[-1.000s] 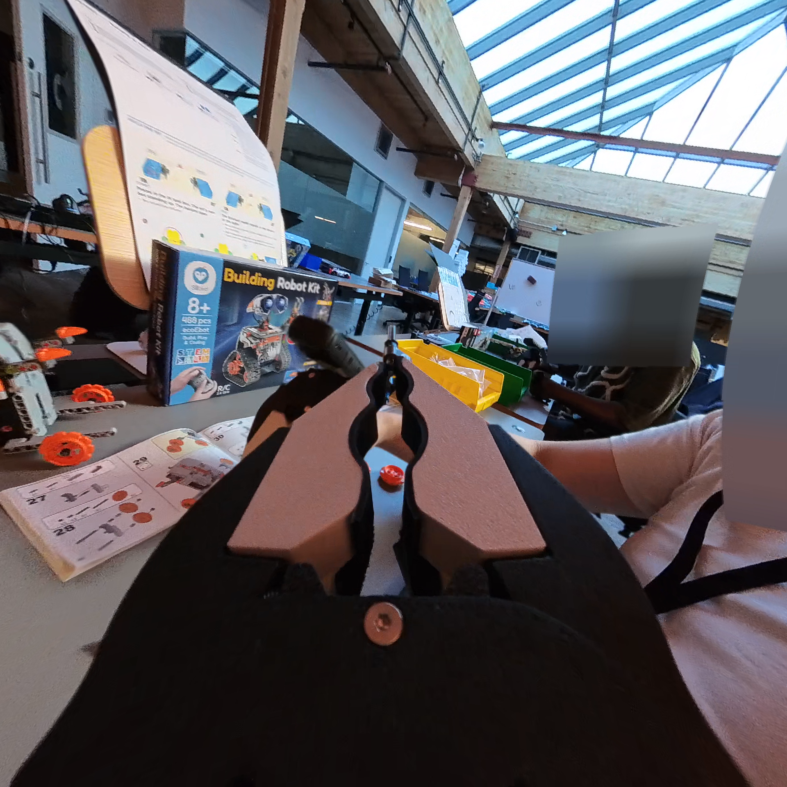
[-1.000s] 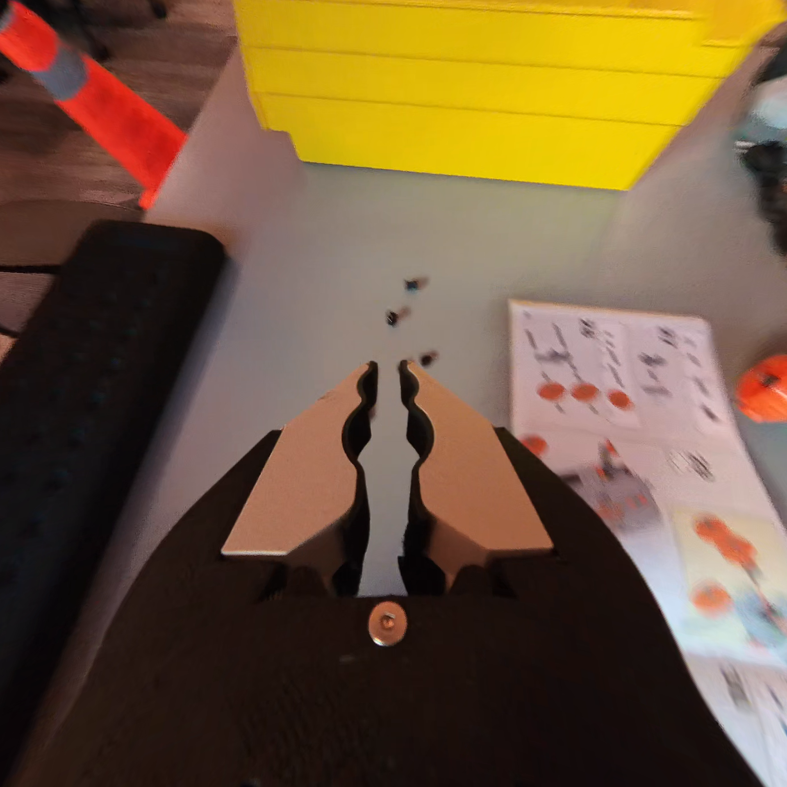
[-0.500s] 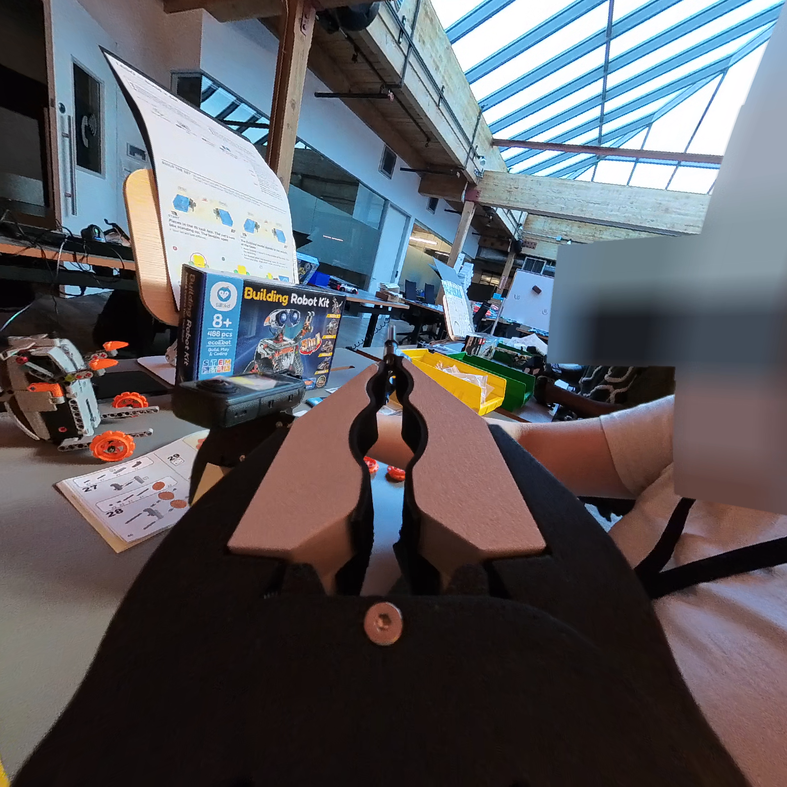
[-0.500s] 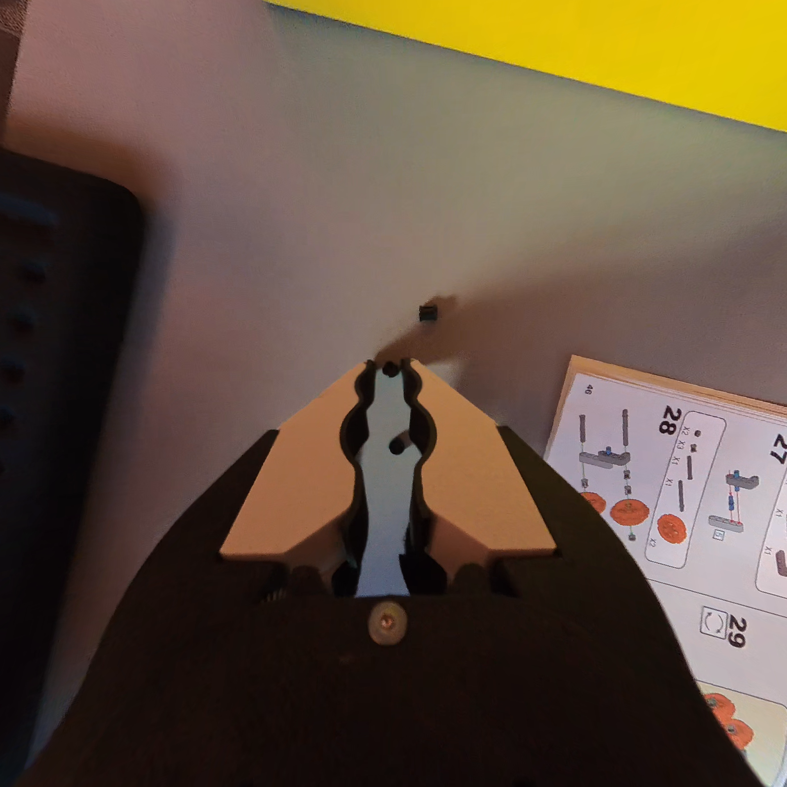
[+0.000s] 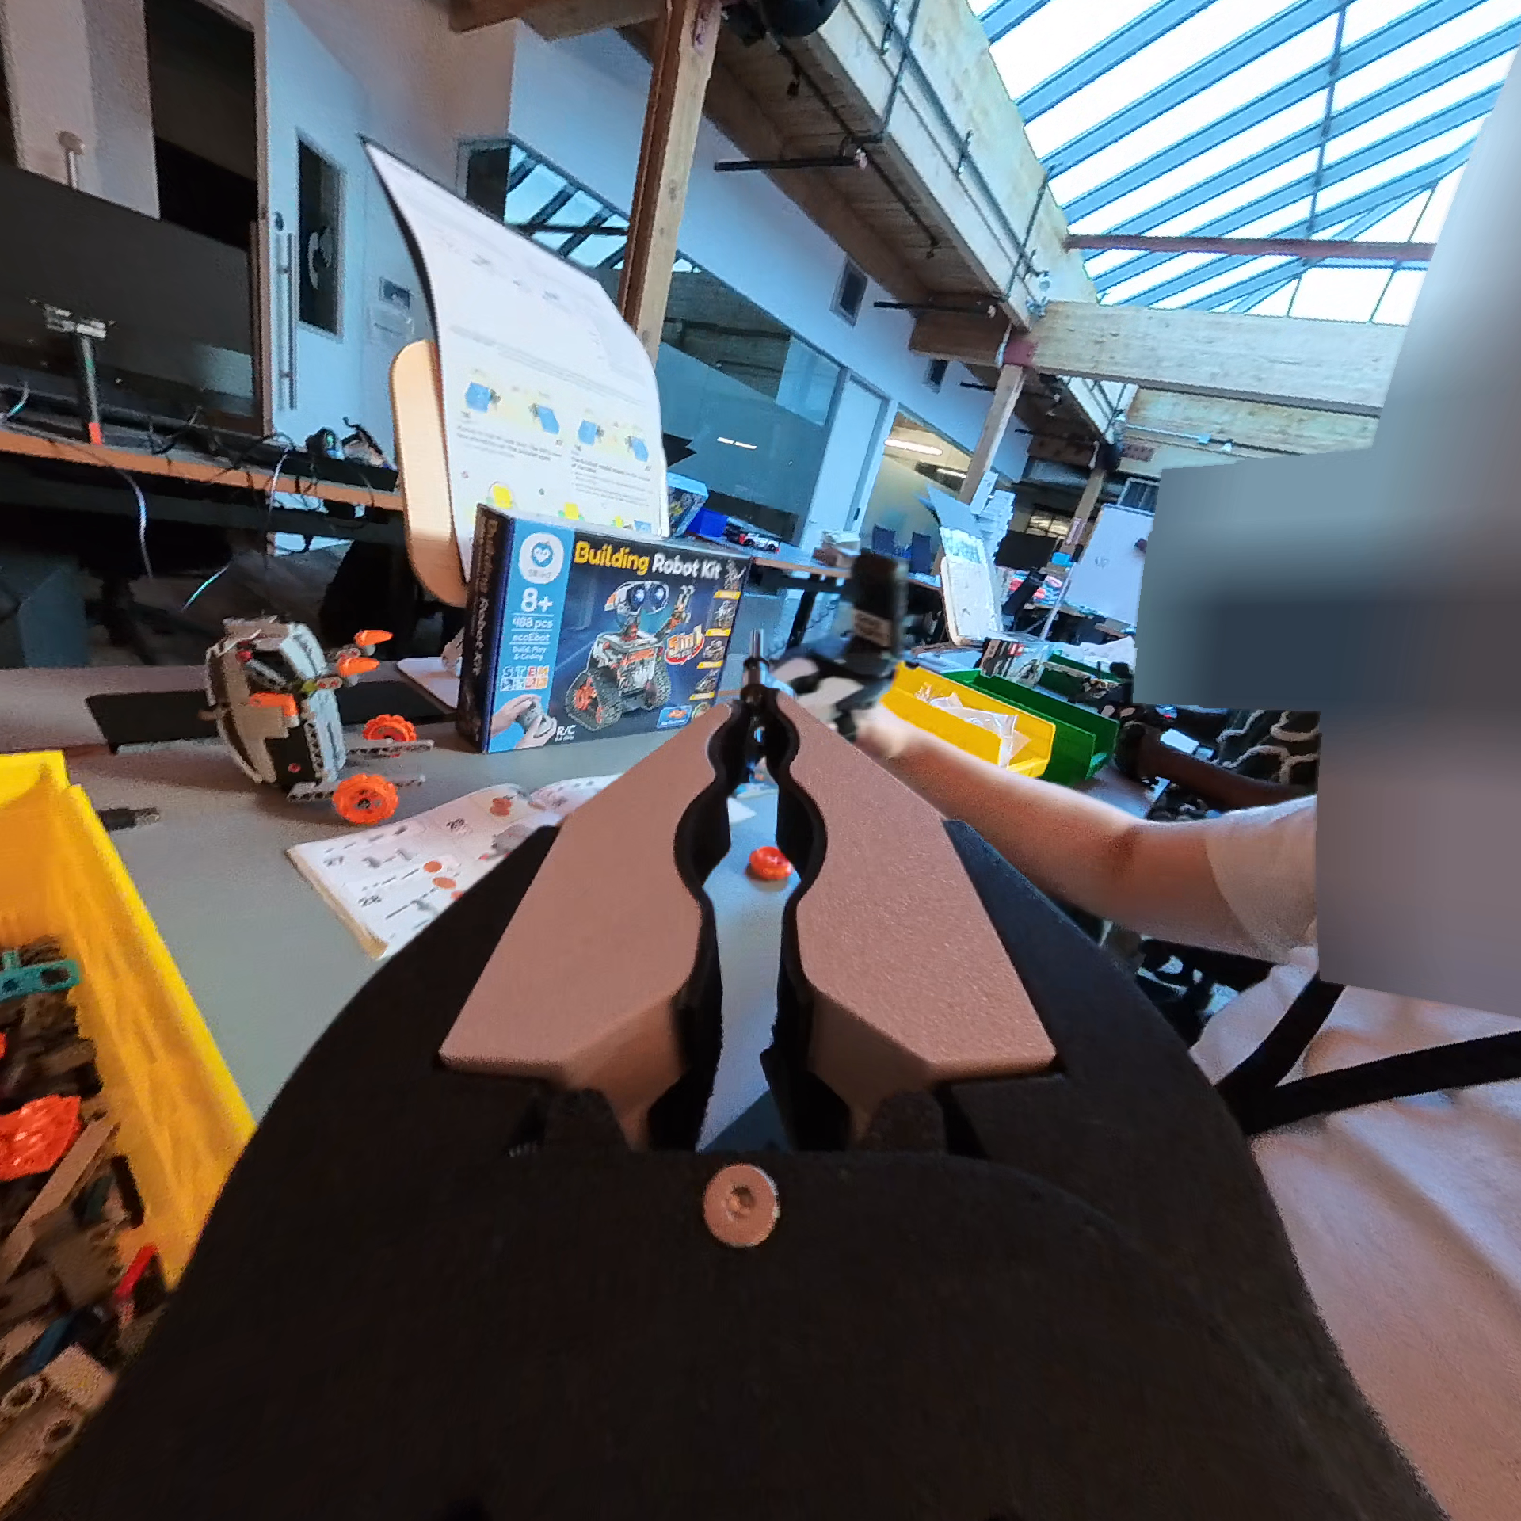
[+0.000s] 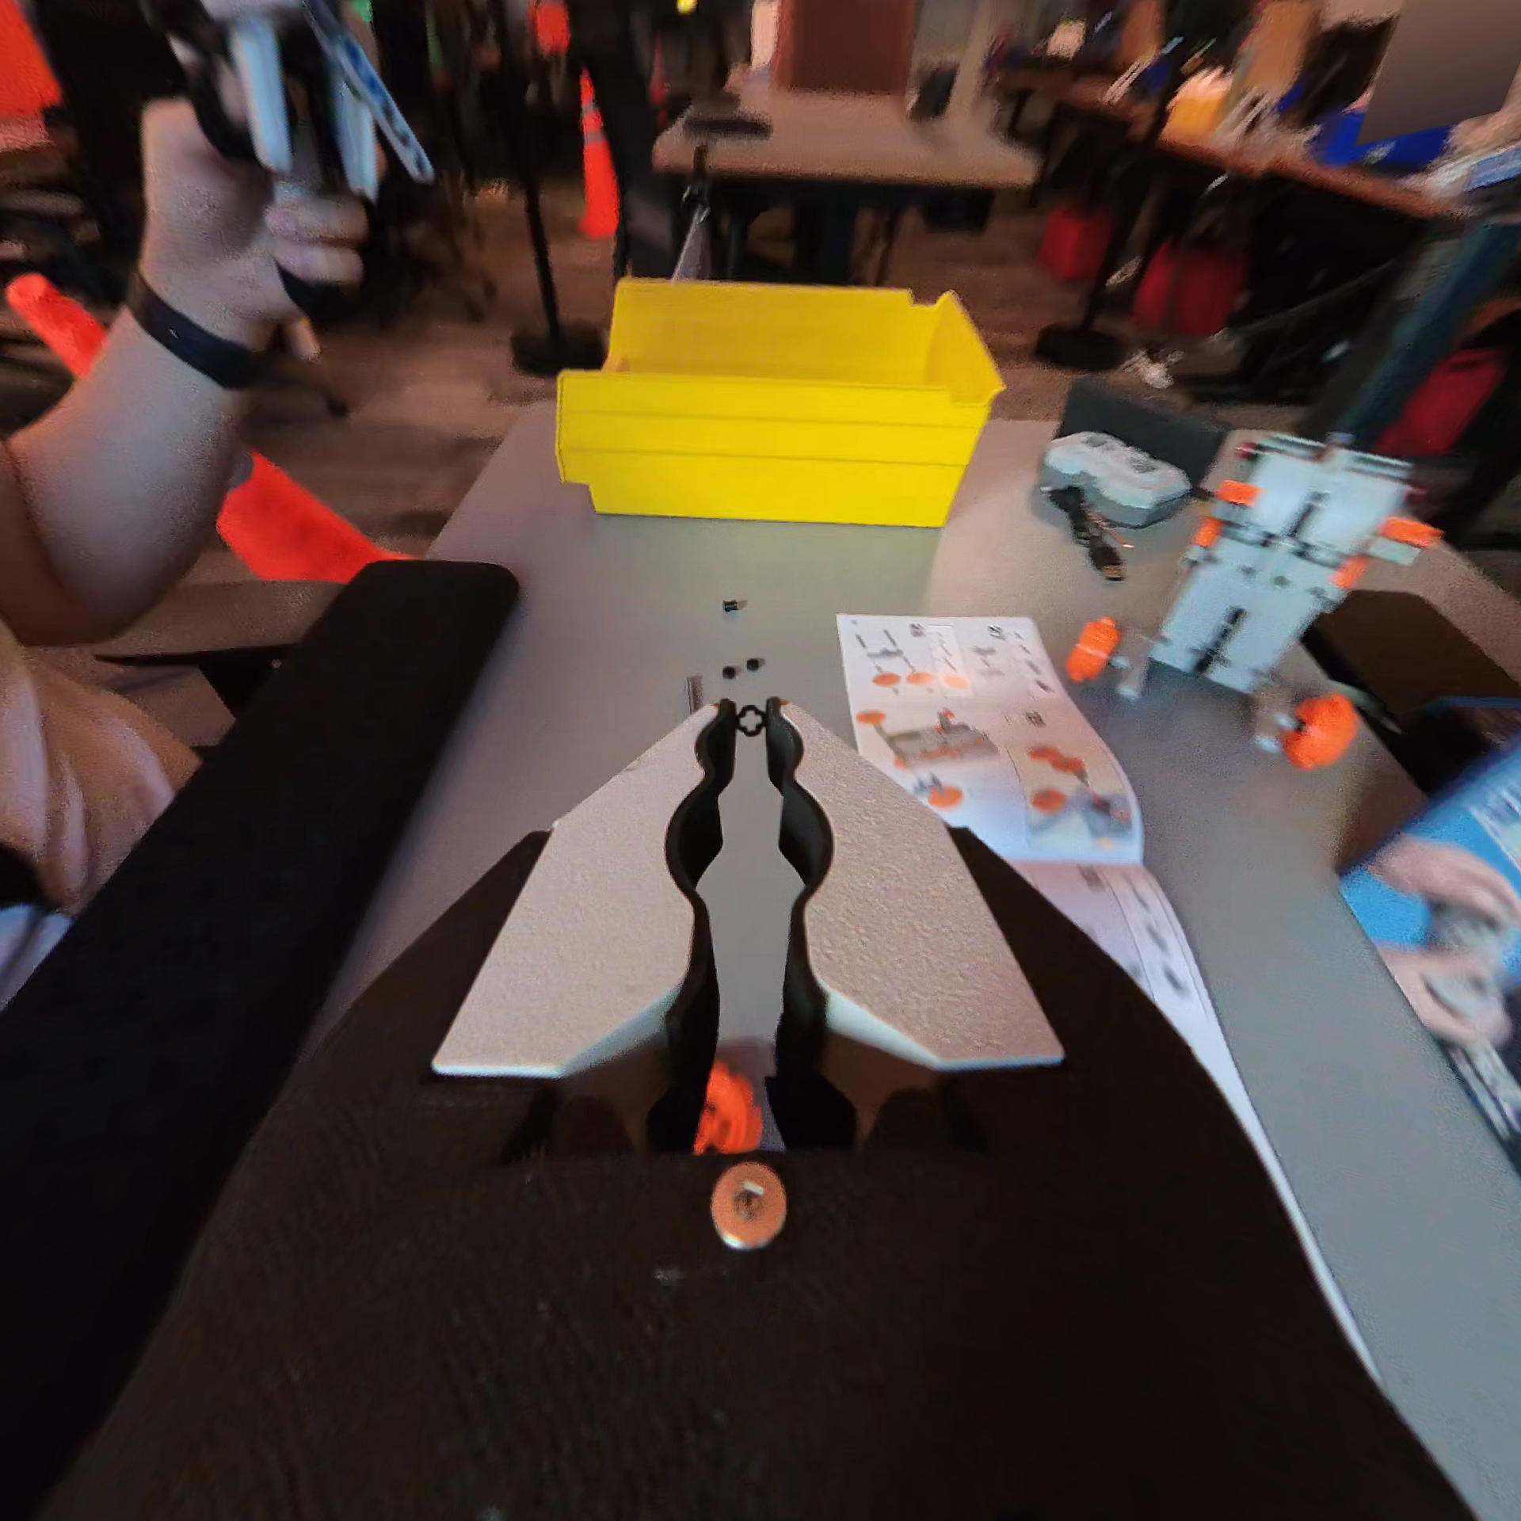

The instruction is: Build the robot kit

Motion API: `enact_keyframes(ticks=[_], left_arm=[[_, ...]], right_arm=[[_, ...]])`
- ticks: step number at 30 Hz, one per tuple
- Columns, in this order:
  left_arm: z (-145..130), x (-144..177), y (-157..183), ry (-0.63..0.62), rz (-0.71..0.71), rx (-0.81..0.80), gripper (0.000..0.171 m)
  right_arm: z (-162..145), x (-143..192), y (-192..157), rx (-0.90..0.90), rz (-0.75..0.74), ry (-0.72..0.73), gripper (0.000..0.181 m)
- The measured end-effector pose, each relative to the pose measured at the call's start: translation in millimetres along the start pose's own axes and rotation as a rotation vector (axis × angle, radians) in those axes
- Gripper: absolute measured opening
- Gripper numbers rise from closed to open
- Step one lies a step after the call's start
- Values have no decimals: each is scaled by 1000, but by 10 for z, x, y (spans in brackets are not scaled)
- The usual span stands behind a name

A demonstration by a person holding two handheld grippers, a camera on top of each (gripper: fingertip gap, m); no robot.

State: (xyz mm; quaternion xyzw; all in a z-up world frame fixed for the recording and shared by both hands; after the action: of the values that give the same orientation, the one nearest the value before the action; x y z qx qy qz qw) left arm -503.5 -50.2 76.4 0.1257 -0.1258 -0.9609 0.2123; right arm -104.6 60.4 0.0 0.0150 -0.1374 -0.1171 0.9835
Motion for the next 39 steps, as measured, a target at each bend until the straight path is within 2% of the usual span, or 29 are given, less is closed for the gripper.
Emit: enact_keyframes(ticks=[2, 4, 7, 11, 14, 17, 18, 19, 20, 22, 23, 24, 26, 30, 36, 39], left_arm=[[-42, 21, -72, -7, 27, 3, 0], [-76, 23, -151, 1, 23, 12, 0], [-116, -6, -309, 4, 20, 32, 0], [-159, -115, -447, -4, -21, 89, 0], [-190, -442, -377, -12, -137, 167, 0], [-316, -1055, -176, -61, -309, 258, 0], [-392, -1292, -94, -96, -372, 278, 0], [-481, -1533, -32, -122, -413, 298, 0], [-581, -1771, 20, -146, -448, 324, 0], [-767, -2223, 110, -195, -527, 395, 0], [-840, -2424, 150, -211, -563, 438, 0], [-900, -2604, 191, -231, -597, 486, 0], [-1001, -2910, 253, -261, -623, 519, 0], [-1098, -3364, 255, -273, -633, 488, 0], [-1222, -3801, 115, -285, -625, 482, 0], [-1230, -3933, 51, -245, -639, 536, 0]], right_arm=[[-205, 392, -89, -8, -69, 35, 5], [-421, 623, -200, -32, -125, 34, 5], [-577, 780, -320, -79, -179, 84, 5], [-529, 815, -298, -155, -208, 203, 6], [-440, 800, -202, -317, -151, 339, 6], [-308, 816, -185, -492, 18, 501, 5], [-319, 822, -159, -536, 4, 459, 5], [-381, 821, -163, -532, -31, 339, 5], [-499, 824, -193, -494, -73, 149, 5], [-841, 925, -216, -363, -271, -266, 5], [-960, 976, -267, -336, -292, -390, 6], [-1018, 1005, -307, -342, -295, -416, 6], [-1076, 1051, -326, -377, -316, -374, 5], [-1276, 1130, -330, -359, -350, -494, 6], [-1420, 1084, -331, -339, -343, -556, 6], [-1391, 1103, -309, -345, -352, -522, 22]])
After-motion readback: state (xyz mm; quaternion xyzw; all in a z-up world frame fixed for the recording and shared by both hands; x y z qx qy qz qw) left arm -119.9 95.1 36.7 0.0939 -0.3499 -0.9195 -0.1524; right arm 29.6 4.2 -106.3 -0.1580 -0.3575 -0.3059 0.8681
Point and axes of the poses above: each gripper's, where its closed fingertips meet, x back along the fingers, z out of its top, y = z × x across the jaws, the point moved 7 cm from there along x, back along the fingers, and after that the axes turned 2 degrees about x, right-handed, at the moved point
